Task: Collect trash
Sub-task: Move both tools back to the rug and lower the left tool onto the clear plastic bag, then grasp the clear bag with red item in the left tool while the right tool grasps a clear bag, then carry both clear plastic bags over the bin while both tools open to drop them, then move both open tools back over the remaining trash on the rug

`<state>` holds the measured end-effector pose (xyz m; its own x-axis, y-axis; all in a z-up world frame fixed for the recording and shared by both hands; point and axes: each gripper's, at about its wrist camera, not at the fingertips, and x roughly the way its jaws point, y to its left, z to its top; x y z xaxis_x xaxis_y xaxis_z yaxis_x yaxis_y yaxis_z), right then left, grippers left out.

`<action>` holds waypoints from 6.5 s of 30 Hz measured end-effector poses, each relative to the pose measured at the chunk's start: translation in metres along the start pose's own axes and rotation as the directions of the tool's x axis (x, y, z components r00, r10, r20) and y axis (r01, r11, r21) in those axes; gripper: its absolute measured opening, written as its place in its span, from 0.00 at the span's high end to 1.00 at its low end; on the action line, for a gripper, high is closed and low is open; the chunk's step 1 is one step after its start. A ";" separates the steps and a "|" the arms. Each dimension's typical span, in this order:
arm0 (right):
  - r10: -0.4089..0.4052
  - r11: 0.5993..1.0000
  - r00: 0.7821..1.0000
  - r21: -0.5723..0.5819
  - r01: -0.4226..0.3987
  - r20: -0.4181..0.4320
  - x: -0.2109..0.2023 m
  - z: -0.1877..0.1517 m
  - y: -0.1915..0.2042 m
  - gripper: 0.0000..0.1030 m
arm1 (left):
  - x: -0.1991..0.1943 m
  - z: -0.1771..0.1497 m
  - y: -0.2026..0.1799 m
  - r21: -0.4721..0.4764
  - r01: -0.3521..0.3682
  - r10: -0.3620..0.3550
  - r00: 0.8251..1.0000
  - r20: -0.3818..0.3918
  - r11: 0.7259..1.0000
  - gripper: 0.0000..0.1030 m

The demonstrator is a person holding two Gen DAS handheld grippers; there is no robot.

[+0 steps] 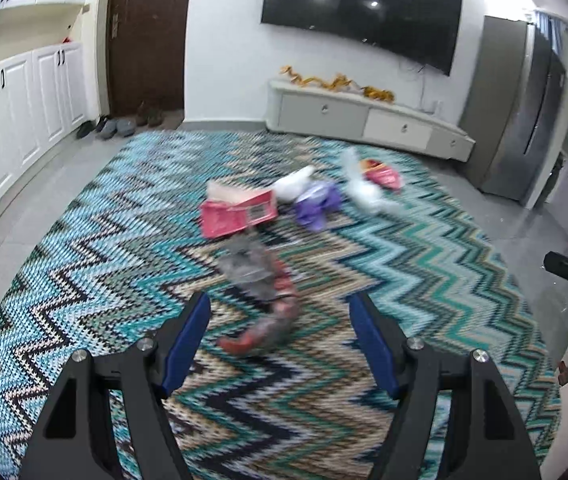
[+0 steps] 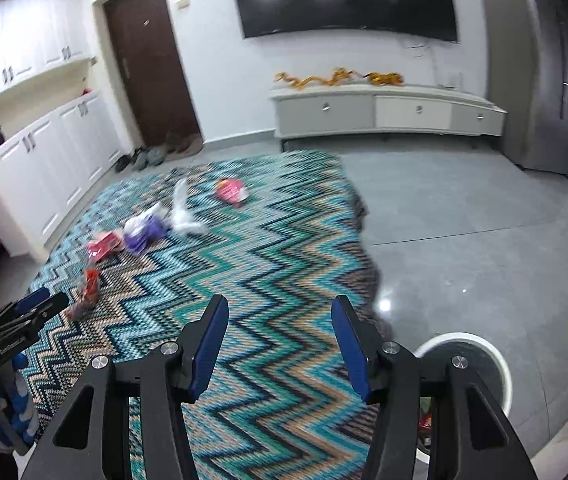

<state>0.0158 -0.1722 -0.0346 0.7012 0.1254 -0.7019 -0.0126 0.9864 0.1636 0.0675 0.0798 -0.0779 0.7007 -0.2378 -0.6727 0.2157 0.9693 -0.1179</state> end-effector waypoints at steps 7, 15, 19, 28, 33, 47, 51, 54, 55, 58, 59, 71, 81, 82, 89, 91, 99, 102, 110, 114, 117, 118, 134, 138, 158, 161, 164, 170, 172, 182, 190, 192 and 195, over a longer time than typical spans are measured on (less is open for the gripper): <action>0.077 0.994 0.996 -0.079 -0.080 -0.051 0.053 0.021 0.034 0.50 | 0.022 0.007 0.006 -0.009 0.033 -0.033 0.998 -0.044 0.999 0.34; 0.151 0.977 0.985 -0.142 -0.161 -0.078 0.111 0.053 0.065 0.50 | 0.055 0.006 0.016 -0.060 0.074 -0.081 0.989 -0.127 0.995 0.67; 0.174 0.968 0.980 -0.167 -0.187 -0.093 0.139 0.064 0.081 0.50 | 0.056 0.005 0.021 -0.093 0.071 -0.081 0.990 -0.114 0.993 0.73; 0.168 0.967 0.975 -0.170 -0.191 -0.143 0.184 0.070 0.087 0.53 | 0.053 0.002 0.032 -0.156 0.058 -0.073 0.993 -0.092 0.986 0.77; 0.182 0.969 0.972 -0.139 -0.203 -0.148 0.186 0.063 0.078 0.74 | 0.051 0.000 0.038 -0.171 0.051 -0.067 0.994 -0.087 0.984 0.77; 0.197 0.971 0.979 -0.125 -0.202 -0.046 0.083 0.028 0.039 0.88 | 0.010 -0.003 0.022 -0.156 -0.010 0.004 0.999 -0.044 0.988 0.77; 0.190 0.976 0.982 -0.106 -0.189 0.001 0.046 0.018 0.025 0.89 | -0.013 0.000 0.012 -0.141 0.000 -0.001 1.000 -0.006 0.990 0.77; 0.177 0.981 0.983 -0.093 -0.173 0.041 0.018 0.009 0.011 0.89 | -0.036 0.004 0.005 -0.127 0.008 -0.004 0.999 0.034 0.992 0.77; 0.169 0.983 0.984 -0.087 -0.164 0.060 0.006 0.005 0.006 0.89 | -0.040 0.006 0.003 -0.124 0.010 -0.005 0.999 0.041 0.992 0.77; 0.142 0.988 0.984 -0.073 -0.135 0.104 -0.021 0.000 -0.011 0.89 | -0.057 0.011 -0.007 -0.106 0.013 -0.005 0.997 0.072 0.994 0.77; 0.135 0.990 0.984 -0.064 -0.128 0.118 -0.029 -0.002 -0.016 0.89 | -0.063 0.012 -0.011 -0.101 0.016 -0.008 0.997 0.081 0.995 0.77; 0.038 0.997 0.979 0.066 -0.052 0.198 -0.086 -0.038 -0.086 0.89 | -0.092 0.029 -0.032 -0.091 0.097 -0.086 0.989 0.121 0.991 0.79; 0.001 0.983 0.984 0.179 -0.034 0.181 -0.083 -0.068 -0.132 0.89 | -0.089 0.040 0.005 -0.174 0.059 -0.039 0.993 0.116 0.983 0.79; 0.000 0.981 0.985 0.189 -0.034 0.174 -0.080 -0.071 -0.136 0.89 | -0.088 0.040 0.009 -0.182 0.056 -0.036 0.993 0.114 0.982 0.78; -0.005 0.976 0.991 0.216 -0.025 0.137 -0.068 -0.079 -0.143 0.89 | -0.060 0.025 0.024 -0.202 0.015 -0.008 0.999 0.036 0.979 0.45; -0.012 0.976 0.992 0.218 -0.017 0.129 -0.066 -0.079 -0.143 0.89 | -0.050 0.019 0.027 -0.201 0.012 -0.010 1.000 0.011 0.980 0.45; -0.049 0.972 0.996 0.235 0.030 0.076 -0.057 -0.082 -0.140 0.89 | -0.002 0.000 0.029 -0.170 -0.012 -0.007 0.994 -0.111 0.985 0.47; -0.067 0.970 0.996 0.236 0.052 0.057 -0.056 -0.082 -0.139 0.89 | 0.011 -0.003 0.027 -0.155 -0.010 -0.009 0.992 -0.125 0.988 0.52; -0.099 0.968 0.994 0.236 0.088 0.038 -0.056 -0.077 -0.133 0.89 | 0.031 -0.010 0.031 -0.143 -0.024 0.002 0.988 -0.152 0.989 0.76; -0.098 0.969 0.994 0.233 0.087 0.039 -0.056 -0.077 -0.130 0.89 | 0.025 -0.012 0.032 -0.147 -0.024 0.005 0.992 -0.126 0.989 0.85; -0.092 0.969 0.995 0.234 0.079 0.044 -0.058 -0.079 -0.129 0.89 | 0.017 -0.011 0.033 -0.147 -0.027 0.011 0.994 -0.109 0.989 0.86; -0.089 0.969 0.995 0.235 0.076 0.047 -0.059 -0.079 -0.130 0.89 | 0.014 -0.010 0.033 -0.144 -0.028 0.014 0.995 -0.102 0.989 0.86; -0.077 0.956 0.993 0.290 0.048 0.091 -0.077 -0.103 -0.162 0.89 | -0.025 0.017 -0.076 0.009 0.165 -0.164 0.984 -0.065 0.986 0.86; -0.099 0.947 0.993 0.314 0.074 0.065 -0.073 -0.114 -0.181 0.89 | -0.016 0.020 -0.140 0.082 0.285 -0.273 0.953 -0.130 0.955 0.86; -0.104 0.865 0.990 0.483 0.138 -0.098 -0.019 -0.166 -0.292 0.88 | 0.072 -0.005 -0.420 0.201 0.632 -0.501 0.737 -0.454 0.748 0.72; -0.102 0.860 0.988 0.489 0.148 -0.120 -0.010 -0.171 -0.295 0.86 | 0.081 -0.006 -0.431 0.188 0.630 -0.509 0.740 -0.440 0.753 0.43; -0.107 0.856 0.985 0.491 0.161 -0.138 -0.005 -0.176 -0.298 0.69 | 0.088 -0.008 -0.434 0.176 0.638 -0.514 0.729 -0.453 0.750 0.43; -0.112 0.842 0.983 0.512 0.173 -0.147 -0.011 -0.185 -0.302 0.64 | 0.082 -0.009 -0.427 0.191 0.645 -0.523 0.730 -0.440 0.740 0.43; -0.119 0.840 0.983 0.514 0.174 -0.140 -0.017 -0.186 -0.303 0.63 | 0.075 -0.008 -0.421 0.187 0.647 -0.536 0.734 -0.418 0.739 0.43; -0.183 0.837 0.981 0.515 0.187 -0.058 -0.065 -0.165 -0.293 0.62 | 0.034 0.007 -0.371 0.230 0.614 -0.527 0.777 -0.344 0.755 0.43; -0.195 0.877 0.981 0.452 0.164 0.022 -0.098 -0.135 -0.250 0.61 | -0.004 0.018 -0.296 0.265 0.539 -0.490 0.841 -0.229 0.800 0.43; -0.188 0.892 0.981 0.424 0.155 0.037 -0.103 -0.125 -0.237 0.61 | -0.011 0.022 -0.272 0.261 0.515 -0.474 0.856 -0.207 0.817 0.43; -0.171 0.915 0.983 0.381 0.136 0.059 -0.106 -0.106 -0.214 0.59 | -0.018 0.027 -0.236 0.246 0.484 -0.453 0.875 -0.173 0.840 0.43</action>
<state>-0.1312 -0.3852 -0.0687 0.7341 -0.0517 -0.6771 0.3551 0.8791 0.3179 0.0222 -0.1468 -0.0185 0.3972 -0.6360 -0.6616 0.6873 0.6838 -0.2448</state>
